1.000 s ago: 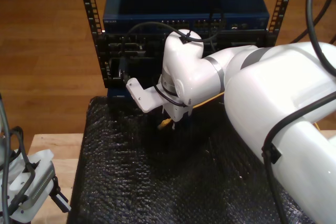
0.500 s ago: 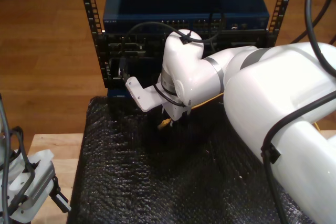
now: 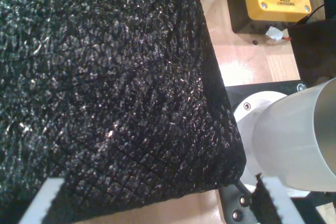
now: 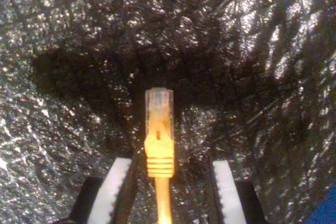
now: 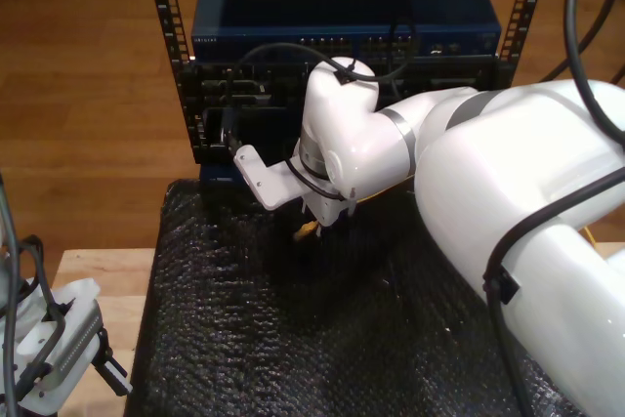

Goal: Grab the cable and plug it in

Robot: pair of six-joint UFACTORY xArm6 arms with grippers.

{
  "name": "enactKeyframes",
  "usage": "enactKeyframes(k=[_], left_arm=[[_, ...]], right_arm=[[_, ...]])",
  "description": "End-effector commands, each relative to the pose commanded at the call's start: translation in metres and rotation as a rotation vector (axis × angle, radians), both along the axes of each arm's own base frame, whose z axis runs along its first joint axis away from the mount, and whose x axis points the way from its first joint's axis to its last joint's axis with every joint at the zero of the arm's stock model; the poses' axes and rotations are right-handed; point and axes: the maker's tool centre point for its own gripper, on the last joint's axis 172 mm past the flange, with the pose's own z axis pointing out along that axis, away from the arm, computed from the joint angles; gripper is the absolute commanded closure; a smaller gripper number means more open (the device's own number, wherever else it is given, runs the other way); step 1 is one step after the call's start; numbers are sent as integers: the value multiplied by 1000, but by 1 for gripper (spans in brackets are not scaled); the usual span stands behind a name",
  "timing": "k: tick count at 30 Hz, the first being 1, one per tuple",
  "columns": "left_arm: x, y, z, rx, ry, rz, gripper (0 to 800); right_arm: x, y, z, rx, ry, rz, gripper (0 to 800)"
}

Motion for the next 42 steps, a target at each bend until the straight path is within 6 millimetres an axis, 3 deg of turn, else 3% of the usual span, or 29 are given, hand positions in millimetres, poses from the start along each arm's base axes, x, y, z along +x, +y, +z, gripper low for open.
enactKeyframes(k=[12,42], left_arm=[[0,0,0,1,-1,0,0],[1,0,0,0,-2,-1,0]], right_arm=[[0,-2,-4,0,0,-3,575],[-3,-1,-3,1,-1,2,607]])
